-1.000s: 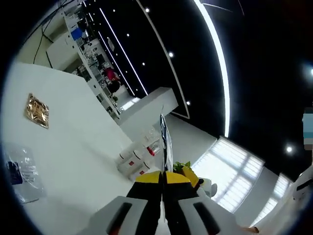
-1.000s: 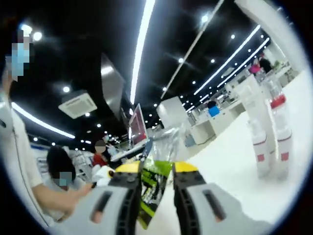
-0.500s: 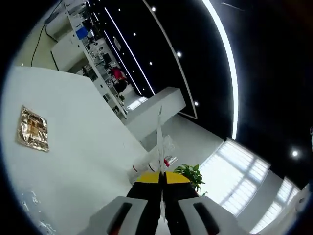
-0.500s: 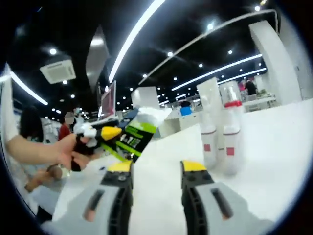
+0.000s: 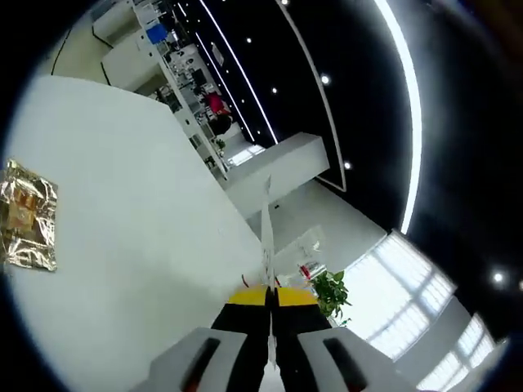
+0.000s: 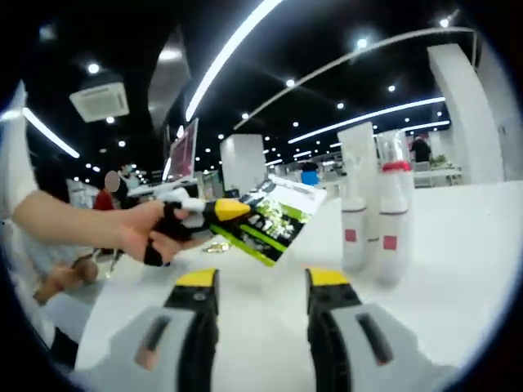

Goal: Arrange the skincare products in the storage area until every visible bottle or jar stands upright without overlapping.

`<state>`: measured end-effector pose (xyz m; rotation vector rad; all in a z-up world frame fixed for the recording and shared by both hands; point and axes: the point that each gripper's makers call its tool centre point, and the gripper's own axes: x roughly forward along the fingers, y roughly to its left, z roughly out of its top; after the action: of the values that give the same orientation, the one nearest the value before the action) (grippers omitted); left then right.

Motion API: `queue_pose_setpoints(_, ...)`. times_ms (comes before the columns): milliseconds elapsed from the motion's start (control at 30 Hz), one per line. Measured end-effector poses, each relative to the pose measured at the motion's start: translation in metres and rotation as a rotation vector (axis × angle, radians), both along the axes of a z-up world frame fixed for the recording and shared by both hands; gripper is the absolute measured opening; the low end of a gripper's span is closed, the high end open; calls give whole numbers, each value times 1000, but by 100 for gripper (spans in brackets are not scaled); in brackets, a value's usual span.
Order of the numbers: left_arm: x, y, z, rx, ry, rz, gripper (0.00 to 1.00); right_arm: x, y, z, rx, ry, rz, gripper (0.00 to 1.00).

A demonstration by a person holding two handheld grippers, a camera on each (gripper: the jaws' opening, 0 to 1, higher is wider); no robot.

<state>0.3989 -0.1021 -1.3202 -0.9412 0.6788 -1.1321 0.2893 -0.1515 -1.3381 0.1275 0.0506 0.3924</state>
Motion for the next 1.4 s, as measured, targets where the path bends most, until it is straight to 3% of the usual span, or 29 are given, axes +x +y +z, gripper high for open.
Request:
queue_pose_setpoints(200, 15, -15, -4, 23, 34, 4, 0, 1, 1, -2, -29, 2, -2, 42)
queue_pose_setpoints(300, 23, -20, -19, 81, 72, 7, 0, 1, 1, -2, -24, 2, -5, 42)
queue_pose_setpoints(533, 26, -33, -38, 143, 114, 3, 0, 2, 3, -4, -49, 9, -1, 42)
queue_pose_setpoints(700, 28, -39, -44, 149, 145, 0, 1, 1, 5, -5, -49, 13, 10, 42)
queue_pose_setpoints(800, 25, -39, -60, 243, 139, -18, 1, 1, 5, -6, -53, 14, 11, 42)
queue_pose_setpoints(900, 23, -40, -60, 231, 159, -12, 1, 1, 7, -7, -65, 15, 18, 43)
queue_pose_setpoints(1033, 23, -38, -70, 342, 94, -16, 2, 1, 10, -9, -84, 20, 30, 44)
queue_pose_setpoints(1100, 22, -39, -68, 356, 70, -35, 4, 1, 10, -10, -90, 23, 28, 44)
queue_pose_setpoints(1167, 23, -36, -72, 436, -24, -56, 7, 1, 10, -9, -83, 22, 27, 44)
queue_pose_setpoints(1233, 21, -37, -70, 468, -75, -87, 8, 1, 9, -10, -87, 25, 25, 44)
queue_pose_setpoints(1300, 21, -37, -69, 480, -67, -92, 14, 2, 10, -11, -93, 27, 26, 44)
queue_pose_setpoints(1400, 21, -39, -69, 524, -118, -122, 21, 1, 11, -11, -101, 30, 27, 44)
